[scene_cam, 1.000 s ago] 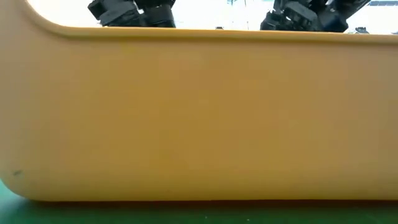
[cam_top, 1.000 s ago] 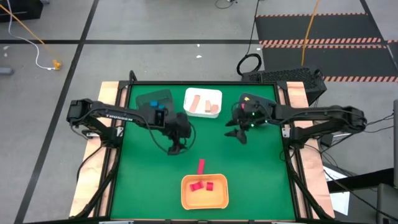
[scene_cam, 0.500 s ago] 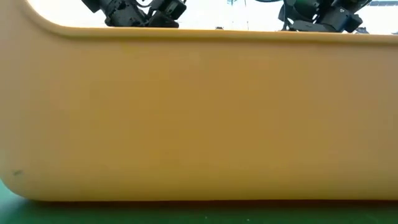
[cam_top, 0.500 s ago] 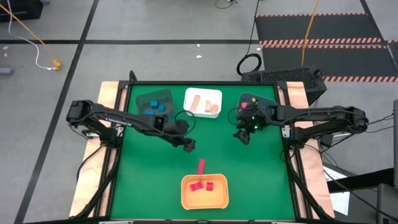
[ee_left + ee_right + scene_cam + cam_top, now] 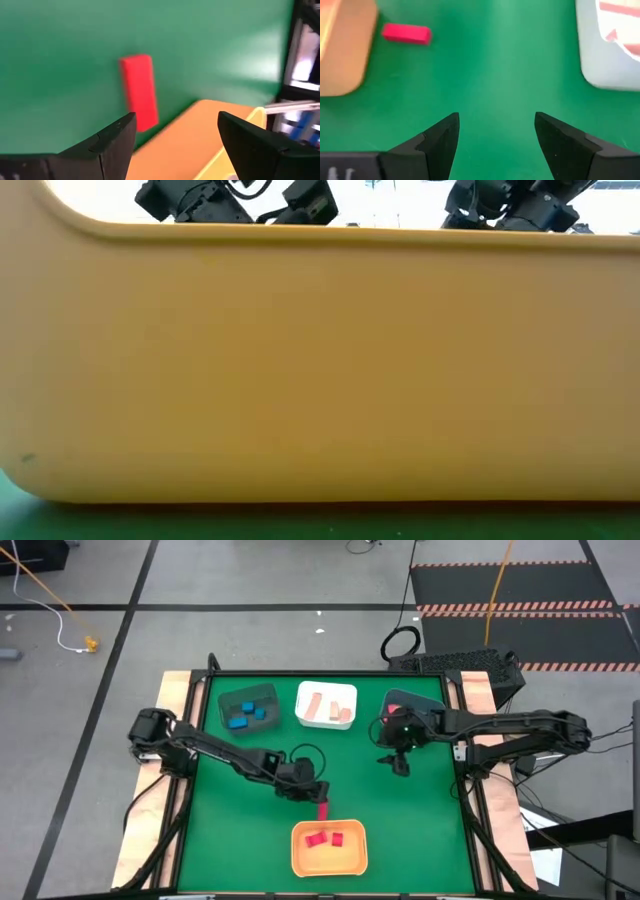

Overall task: Sort & place blocks by color
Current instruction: Put the red block into the yellow bin

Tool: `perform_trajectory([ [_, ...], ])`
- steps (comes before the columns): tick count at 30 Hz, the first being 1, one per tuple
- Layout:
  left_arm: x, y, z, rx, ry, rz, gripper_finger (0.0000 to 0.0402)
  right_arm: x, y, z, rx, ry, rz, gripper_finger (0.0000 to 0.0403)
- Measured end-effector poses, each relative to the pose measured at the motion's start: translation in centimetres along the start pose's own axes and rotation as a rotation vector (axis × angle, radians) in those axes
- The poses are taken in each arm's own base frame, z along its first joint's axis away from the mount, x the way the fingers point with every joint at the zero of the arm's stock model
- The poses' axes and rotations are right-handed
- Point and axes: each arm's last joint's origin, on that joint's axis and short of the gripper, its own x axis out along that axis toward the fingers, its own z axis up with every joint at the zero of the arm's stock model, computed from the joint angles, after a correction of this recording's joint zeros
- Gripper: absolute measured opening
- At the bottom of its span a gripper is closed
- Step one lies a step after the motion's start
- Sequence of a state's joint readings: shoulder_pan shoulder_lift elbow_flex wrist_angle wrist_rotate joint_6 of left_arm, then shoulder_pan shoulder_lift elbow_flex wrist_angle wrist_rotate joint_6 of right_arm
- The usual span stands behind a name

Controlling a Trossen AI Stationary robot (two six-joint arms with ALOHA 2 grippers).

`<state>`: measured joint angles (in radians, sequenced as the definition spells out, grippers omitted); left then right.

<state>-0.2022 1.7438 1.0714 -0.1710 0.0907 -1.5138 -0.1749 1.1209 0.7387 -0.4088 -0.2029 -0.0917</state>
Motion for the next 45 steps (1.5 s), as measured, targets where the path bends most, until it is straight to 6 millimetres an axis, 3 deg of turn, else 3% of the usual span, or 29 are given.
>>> perform_trajectory([
  [13, 2.9, 0.2, -0.4, -0.07, 0.045, -0.02, 0.0278, 3.1, 1.2, 0.9, -0.057, -0.028, 0.129, 0.0251],
  [20, 3.0, 0.8, 0.2, 0.119, -0.106, 0.039, 0.0278, 4.7, 2.2, 0.6, -0.084, 0.02, 0.163, 0.0251],
  [25, 3.0, 0.7, 0.3, 0.263, -0.144, 0.044, 0.0278, 5.1, 2.6, 0.6, -0.098, 0.018, 0.174, 0.0251],
  [45, 2.4, -0.8, -1.5, 0.325, -0.246, 0.093, 0.0278, 5.1, 2.5, 0.7, -0.104, 0.012, 0.148, 0.0251],
])
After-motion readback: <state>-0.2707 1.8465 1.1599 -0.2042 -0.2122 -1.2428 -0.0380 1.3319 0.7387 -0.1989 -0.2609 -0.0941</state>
